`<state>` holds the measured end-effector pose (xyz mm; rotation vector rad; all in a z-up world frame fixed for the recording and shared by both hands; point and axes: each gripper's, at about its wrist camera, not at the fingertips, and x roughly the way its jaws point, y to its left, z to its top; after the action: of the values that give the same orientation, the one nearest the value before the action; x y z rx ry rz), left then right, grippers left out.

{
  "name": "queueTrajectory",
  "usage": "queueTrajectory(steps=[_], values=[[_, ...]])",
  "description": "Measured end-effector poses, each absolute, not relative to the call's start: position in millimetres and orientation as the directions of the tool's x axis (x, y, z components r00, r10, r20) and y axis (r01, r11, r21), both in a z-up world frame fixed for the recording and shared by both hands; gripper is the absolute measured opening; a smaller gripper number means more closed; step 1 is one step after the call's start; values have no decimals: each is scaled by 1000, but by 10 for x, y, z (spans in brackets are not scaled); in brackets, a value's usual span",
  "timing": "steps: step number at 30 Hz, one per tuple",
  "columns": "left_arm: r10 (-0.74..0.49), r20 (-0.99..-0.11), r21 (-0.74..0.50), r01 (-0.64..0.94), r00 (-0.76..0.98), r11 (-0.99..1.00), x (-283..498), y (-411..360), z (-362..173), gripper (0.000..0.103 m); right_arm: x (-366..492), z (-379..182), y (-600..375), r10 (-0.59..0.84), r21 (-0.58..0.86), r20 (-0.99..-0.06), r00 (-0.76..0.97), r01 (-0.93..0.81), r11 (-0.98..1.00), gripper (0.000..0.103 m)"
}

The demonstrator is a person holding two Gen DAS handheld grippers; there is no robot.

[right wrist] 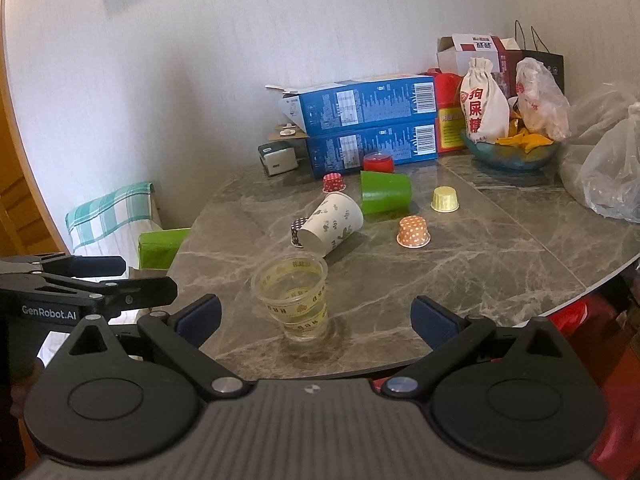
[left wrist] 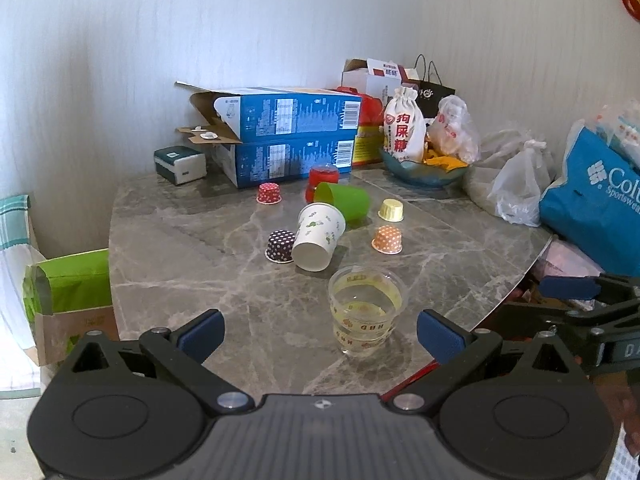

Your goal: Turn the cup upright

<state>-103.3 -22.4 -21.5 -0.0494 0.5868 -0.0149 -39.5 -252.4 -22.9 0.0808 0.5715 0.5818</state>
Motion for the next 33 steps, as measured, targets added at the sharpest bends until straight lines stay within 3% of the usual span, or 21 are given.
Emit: queueTrajectory(steps=[33], values=[[-35, -545, -64, 0, 837, 998, -1024, -188, -243, 103, -360, -261, -2411, 545, 223, -490, 681, -506, 833, 102]])
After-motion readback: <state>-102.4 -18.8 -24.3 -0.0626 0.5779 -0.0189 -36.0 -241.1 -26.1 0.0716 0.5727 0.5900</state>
